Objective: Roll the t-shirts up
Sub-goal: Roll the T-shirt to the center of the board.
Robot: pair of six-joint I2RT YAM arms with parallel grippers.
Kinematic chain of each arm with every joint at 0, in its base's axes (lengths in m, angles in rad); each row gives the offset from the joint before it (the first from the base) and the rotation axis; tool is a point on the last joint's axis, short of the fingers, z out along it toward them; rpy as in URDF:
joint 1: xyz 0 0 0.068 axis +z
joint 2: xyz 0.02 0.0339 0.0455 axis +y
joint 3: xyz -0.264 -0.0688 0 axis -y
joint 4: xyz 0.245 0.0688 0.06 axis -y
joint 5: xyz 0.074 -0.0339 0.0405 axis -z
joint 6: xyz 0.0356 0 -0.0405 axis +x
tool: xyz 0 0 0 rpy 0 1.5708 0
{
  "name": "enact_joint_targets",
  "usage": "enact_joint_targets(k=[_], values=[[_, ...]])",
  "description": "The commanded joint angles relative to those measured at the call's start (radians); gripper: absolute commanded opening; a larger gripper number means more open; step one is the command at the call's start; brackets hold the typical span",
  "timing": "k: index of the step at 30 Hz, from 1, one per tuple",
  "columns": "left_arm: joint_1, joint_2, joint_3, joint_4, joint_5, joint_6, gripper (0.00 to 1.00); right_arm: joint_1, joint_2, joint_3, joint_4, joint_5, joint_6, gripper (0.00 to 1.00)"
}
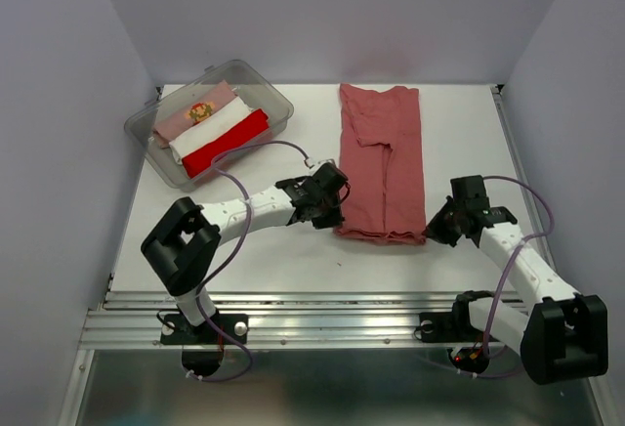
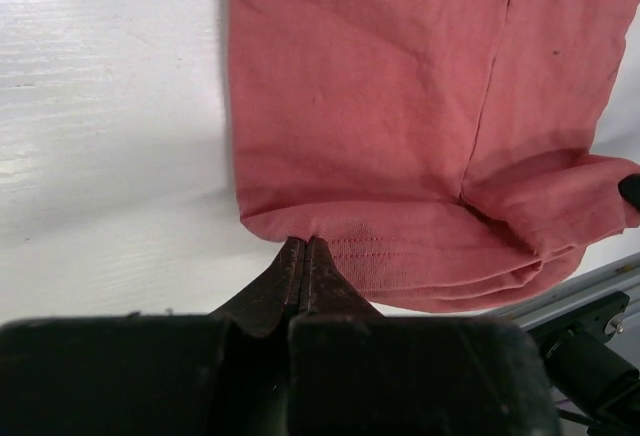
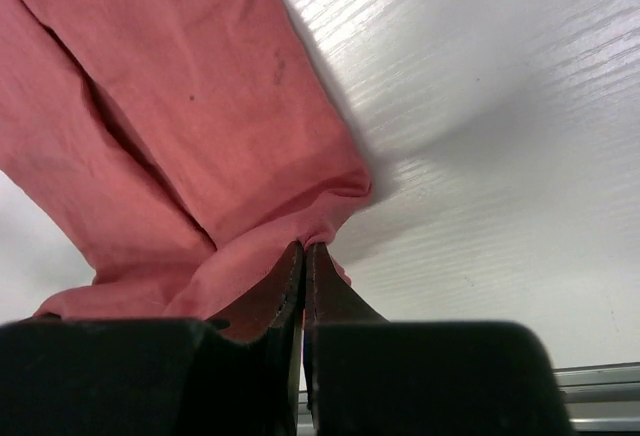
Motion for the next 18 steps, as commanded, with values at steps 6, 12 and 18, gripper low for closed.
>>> enact_joint_targets(k=[6, 12, 18], values=[[0.030, 0.006, 0.006, 0.018, 0.002, 0.015, 0.00, 0.010, 0.040, 0.043, 0.088, 0.068, -0.012, 0.01], [0.031, 0.048, 0.035, 0.024, 0.004, 0.027, 0.00, 0.010, 0.080, 0.044, 0.119, 0.081, -0.023, 0.01], [0.036, 0.084, 0.047, 0.032, -0.010, 0.032, 0.00, 0.010, 0.138, 0.061, 0.160, 0.093, -0.033, 0.01]])
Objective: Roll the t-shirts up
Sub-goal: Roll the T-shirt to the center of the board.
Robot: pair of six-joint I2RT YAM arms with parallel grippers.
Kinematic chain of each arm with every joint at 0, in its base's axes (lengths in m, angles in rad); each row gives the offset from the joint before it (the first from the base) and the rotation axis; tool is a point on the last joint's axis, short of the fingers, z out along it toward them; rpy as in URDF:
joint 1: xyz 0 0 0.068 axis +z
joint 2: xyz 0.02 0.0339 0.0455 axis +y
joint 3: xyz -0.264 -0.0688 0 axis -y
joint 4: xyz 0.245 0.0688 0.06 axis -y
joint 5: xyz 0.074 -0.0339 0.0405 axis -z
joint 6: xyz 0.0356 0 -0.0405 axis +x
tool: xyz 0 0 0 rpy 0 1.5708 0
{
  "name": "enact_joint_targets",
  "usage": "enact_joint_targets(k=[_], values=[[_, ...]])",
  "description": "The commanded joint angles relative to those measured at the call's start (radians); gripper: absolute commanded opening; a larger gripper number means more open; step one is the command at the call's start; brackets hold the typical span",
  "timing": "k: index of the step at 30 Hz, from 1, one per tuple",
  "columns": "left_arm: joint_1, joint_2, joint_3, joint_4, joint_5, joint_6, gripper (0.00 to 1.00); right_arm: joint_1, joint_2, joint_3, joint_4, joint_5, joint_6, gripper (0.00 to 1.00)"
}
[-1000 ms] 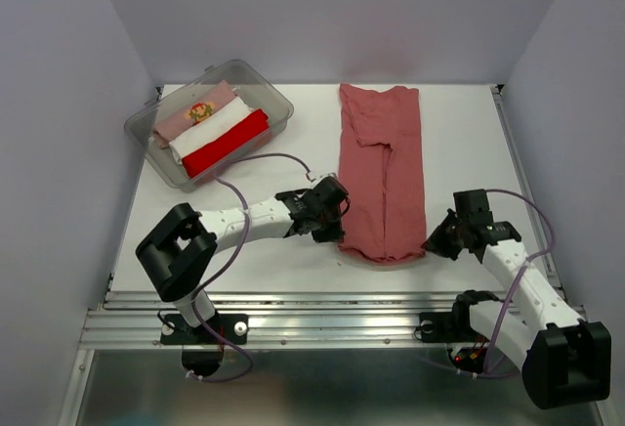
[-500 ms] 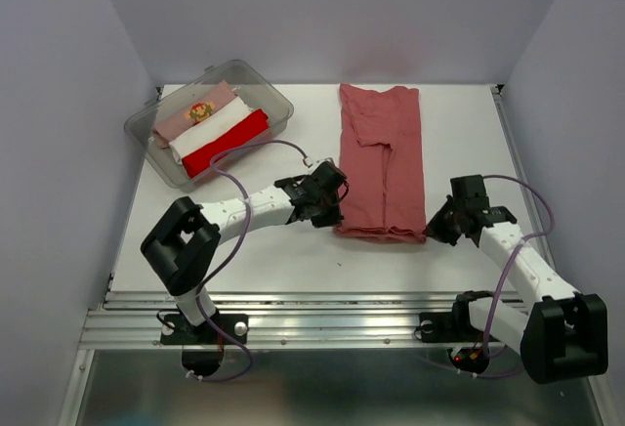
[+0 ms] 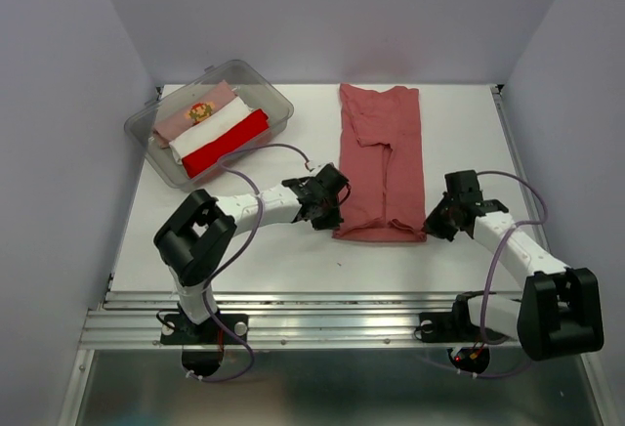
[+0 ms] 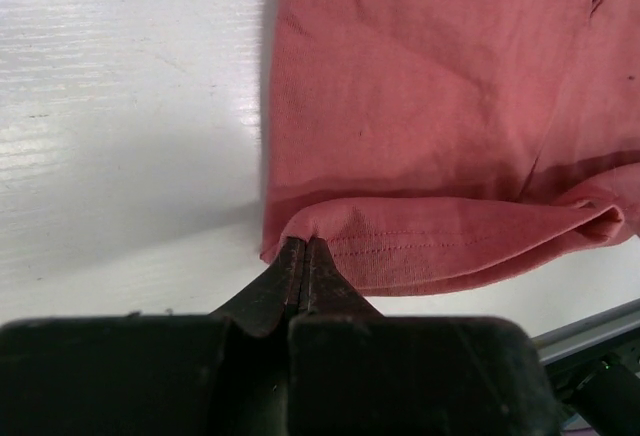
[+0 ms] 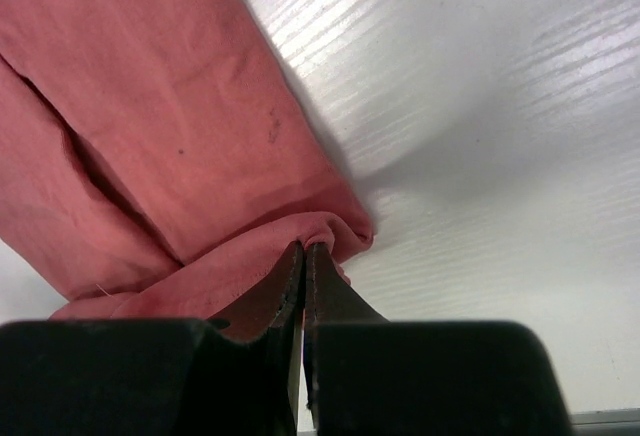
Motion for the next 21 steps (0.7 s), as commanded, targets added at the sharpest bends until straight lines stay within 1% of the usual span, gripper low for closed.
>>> enact_joint_targets(k=[1, 2, 4, 5, 6, 7, 8, 10, 11, 12, 13, 16, 18, 19, 20, 21], values=[[0.011, 0.010, 0.048, 0.015, -0.019, 0.022, 0.00, 0.005, 0.034, 0.057, 0.080, 0.044, -0.022, 0.01], [0.012, 0.015, 0.053, 0.016, -0.024, 0.028, 0.00, 0.005, 0.042, 0.065, 0.084, 0.049, -0.024, 0.01], [0.017, 0.027, 0.067, 0.019, -0.040, 0.034, 0.00, 0.005, 0.069, 0.082, 0.089, 0.058, -0.027, 0.06], [0.017, 0.029, 0.073, 0.015, -0.054, 0.034, 0.05, 0.005, 0.074, 0.089, 0.090, 0.063, -0.027, 0.14], [0.017, 0.024, 0.079, 0.008, -0.071, 0.036, 0.17, 0.005, 0.074, 0.105, 0.089, 0.070, -0.029, 0.17], [0.017, 0.019, 0.082, 0.005, -0.080, 0.039, 0.24, 0.005, 0.066, 0.112, 0.089, 0.070, -0.032, 0.22], [0.017, 0.007, 0.085, -0.001, -0.096, 0.044, 0.37, 0.005, 0.054, 0.117, 0.087, 0.070, -0.035, 0.32], [0.015, -0.030, 0.094, -0.028, -0.140, 0.050, 0.47, 0.005, 0.010, 0.129, 0.077, 0.074, -0.055, 0.38], [0.015, -0.045, 0.099, -0.039, -0.157, 0.051, 0.48, 0.005, -0.006, 0.131, 0.068, 0.074, -0.061, 0.44], [0.015, -0.075, 0.103, -0.056, -0.171, 0.054, 0.48, 0.005, -0.021, 0.131, 0.061, 0.071, -0.073, 0.46], [0.014, -0.091, 0.105, -0.062, -0.201, 0.057, 0.48, 0.005, -0.040, 0.129, 0.045, 0.067, -0.081, 0.50], [0.006, -0.145, 0.105, -0.082, -0.241, 0.071, 0.47, 0.005, -0.099, 0.114, 0.006, 0.038, -0.107, 0.50], [-0.006, -0.163, 0.105, -0.096, -0.246, 0.083, 0.30, 0.005, -0.126, 0.100, -0.011, -0.009, -0.114, 0.44], [-0.014, -0.166, 0.099, -0.096, -0.237, 0.087, 0.16, 0.005, -0.133, 0.089, -0.021, -0.017, -0.113, 0.41], [-0.023, -0.168, 0.093, -0.096, -0.229, 0.091, 0.05, 0.005, -0.139, 0.059, -0.022, -0.058, -0.113, 0.36], [-0.043, -0.166, 0.087, -0.094, -0.219, 0.094, 0.00, 0.014, -0.153, 0.042, -0.022, -0.089, -0.104, 0.28]])
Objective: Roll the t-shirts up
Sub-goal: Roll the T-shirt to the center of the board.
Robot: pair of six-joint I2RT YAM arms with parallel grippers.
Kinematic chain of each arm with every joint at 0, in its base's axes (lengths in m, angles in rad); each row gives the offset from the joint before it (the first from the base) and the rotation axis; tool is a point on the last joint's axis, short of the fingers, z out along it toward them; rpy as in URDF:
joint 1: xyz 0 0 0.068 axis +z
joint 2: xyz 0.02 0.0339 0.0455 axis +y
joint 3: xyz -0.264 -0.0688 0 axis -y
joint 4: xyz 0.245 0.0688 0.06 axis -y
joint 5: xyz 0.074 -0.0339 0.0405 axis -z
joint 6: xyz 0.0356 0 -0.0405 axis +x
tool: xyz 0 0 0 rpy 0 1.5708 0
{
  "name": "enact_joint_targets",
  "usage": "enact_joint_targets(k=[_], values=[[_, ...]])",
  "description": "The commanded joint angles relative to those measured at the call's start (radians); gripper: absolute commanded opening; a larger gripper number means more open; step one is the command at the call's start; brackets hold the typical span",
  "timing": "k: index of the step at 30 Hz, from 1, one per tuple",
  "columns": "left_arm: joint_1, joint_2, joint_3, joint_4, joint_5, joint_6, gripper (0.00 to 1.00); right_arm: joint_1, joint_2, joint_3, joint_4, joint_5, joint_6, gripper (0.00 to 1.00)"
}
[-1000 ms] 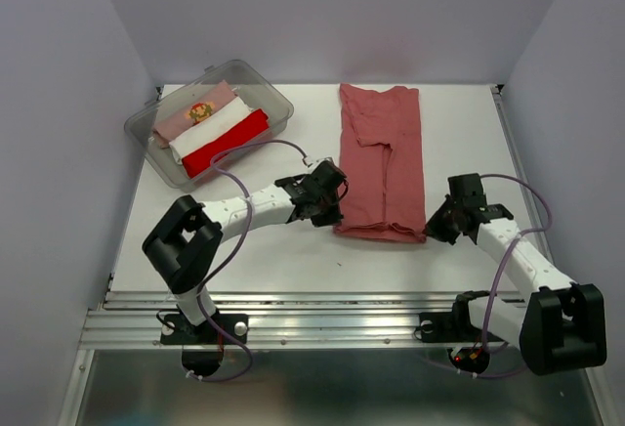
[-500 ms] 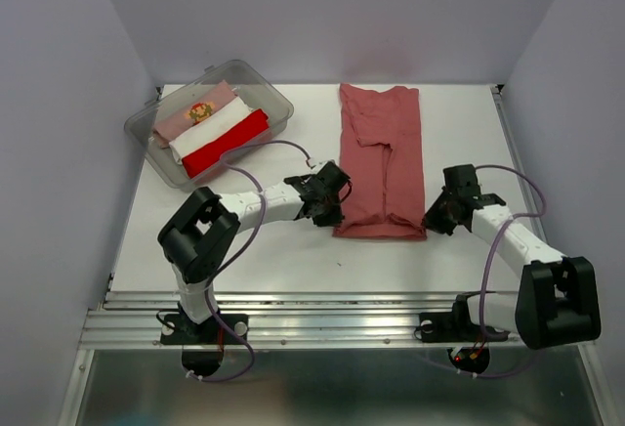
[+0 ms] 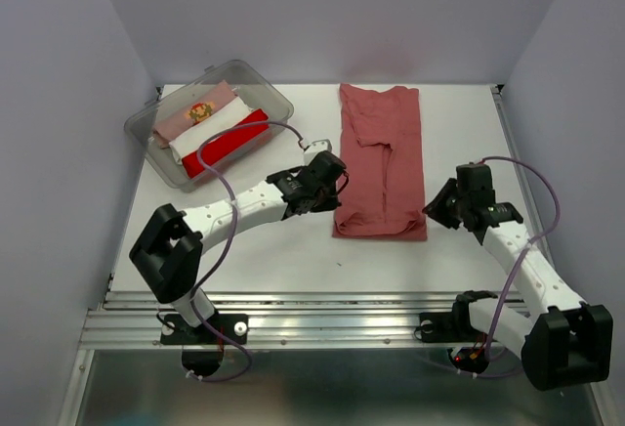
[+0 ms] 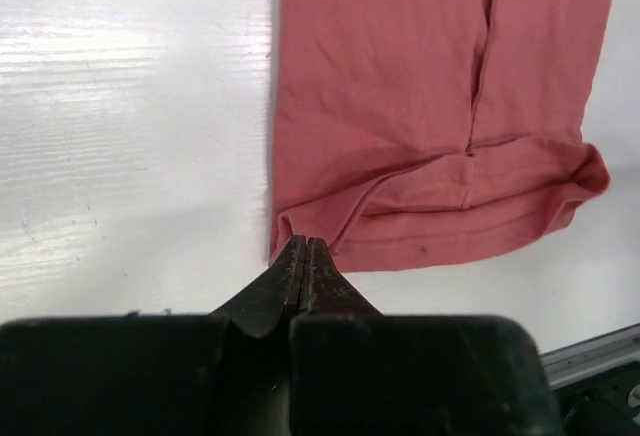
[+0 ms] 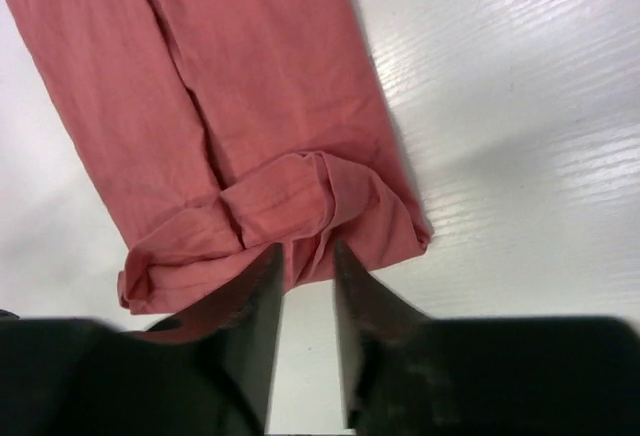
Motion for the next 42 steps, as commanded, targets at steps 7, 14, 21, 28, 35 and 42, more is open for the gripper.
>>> enact_joint_targets(k=[7, 14, 21, 28, 35, 42], values=[[-0.132, 0.005, -0.048, 0.010, 0.053, 0.035, 0.00, 0.077, -0.047, -0.139, 0.011, -0.159, 0.023, 0.02], [-0.143, 0.060, -0.045, 0.033, 0.073, 0.077, 0.00, 0.176, 0.097, -0.091, 0.050, -0.178, -0.020, 0.02], [-0.097, 0.111, 0.025, -0.025, -0.027, 0.161, 0.00, 0.187, 0.183, -0.065, 0.117, -0.178, -0.002, 0.02], [-0.044, 0.169, 0.063, 0.004, 0.016, 0.213, 0.00, 0.196, 0.224, -0.028, 0.139, -0.159, 0.007, 0.02], [-0.010, 0.179, 0.094, 0.009, 0.007, 0.226, 0.00, 0.196, 0.226, -0.002, 0.130, -0.149, 0.018, 0.03], [0.016, 0.145, 0.102, 0.001, -0.040, 0.213, 0.00, 0.196, 0.270, 0.031, 0.182, -0.092, 0.044, 0.02]])
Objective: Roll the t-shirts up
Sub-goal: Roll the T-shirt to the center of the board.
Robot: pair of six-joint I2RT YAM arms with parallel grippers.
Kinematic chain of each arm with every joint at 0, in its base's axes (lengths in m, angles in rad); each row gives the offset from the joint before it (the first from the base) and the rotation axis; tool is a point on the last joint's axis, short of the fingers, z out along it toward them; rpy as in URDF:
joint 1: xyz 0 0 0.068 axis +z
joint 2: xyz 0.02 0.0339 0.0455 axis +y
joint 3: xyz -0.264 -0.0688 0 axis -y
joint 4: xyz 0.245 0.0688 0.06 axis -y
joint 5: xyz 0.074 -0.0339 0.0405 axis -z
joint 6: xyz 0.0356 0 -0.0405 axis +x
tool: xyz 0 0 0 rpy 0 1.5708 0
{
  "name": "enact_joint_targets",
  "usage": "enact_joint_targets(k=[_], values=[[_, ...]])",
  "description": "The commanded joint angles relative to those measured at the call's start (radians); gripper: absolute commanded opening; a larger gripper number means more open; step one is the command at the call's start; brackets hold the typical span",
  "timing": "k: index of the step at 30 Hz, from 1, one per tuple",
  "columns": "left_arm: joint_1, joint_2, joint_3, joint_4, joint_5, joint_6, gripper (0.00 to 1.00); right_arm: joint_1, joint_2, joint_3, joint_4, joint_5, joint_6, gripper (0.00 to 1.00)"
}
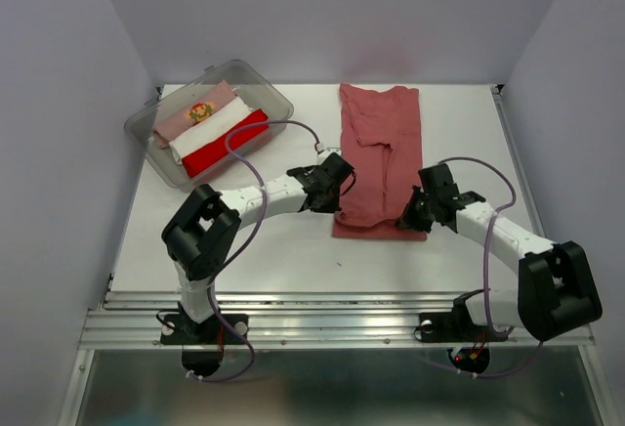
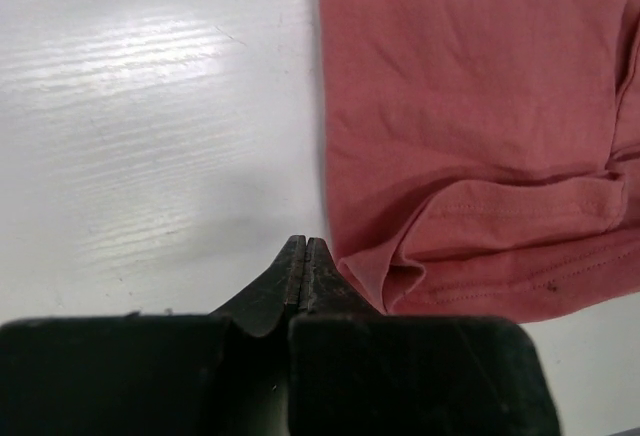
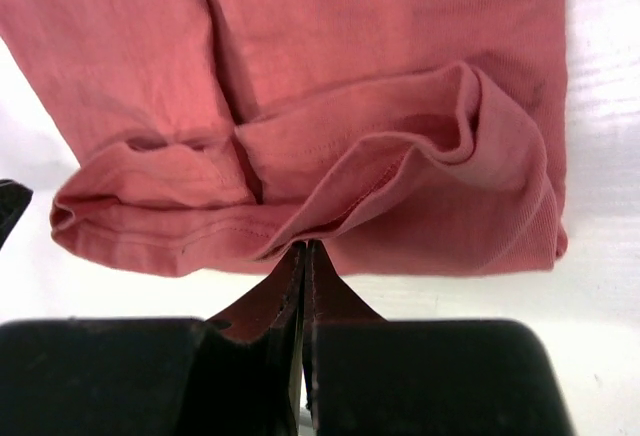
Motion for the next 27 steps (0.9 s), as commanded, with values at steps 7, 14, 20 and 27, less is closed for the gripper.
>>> enact_joint_targets(k=[7, 14, 20, 27], values=[[-0.003, -0.219, -0.050, -0.021, -0.023, 0.021, 0.00, 0.006, 0.148, 0.142, 0.084, 0.180, 0.019, 0.02], [-0.048, -0.222, -0.147, 0.071, 0.146, -0.016, 0.00, 0.006, 0.173, 0.208, 0.061, 0.226, 0.002, 0.03], [-0.049, -0.172, -0.112, 0.108, 0.216, -0.016, 0.00, 0.006, 0.073, 0.180, -0.005, 0.293, -0.018, 0.04], [-0.049, -0.104, -0.064, 0.102, 0.223, 0.004, 0.00, 0.006, -0.027, 0.076, -0.057, 0.319, -0.017, 0.05]])
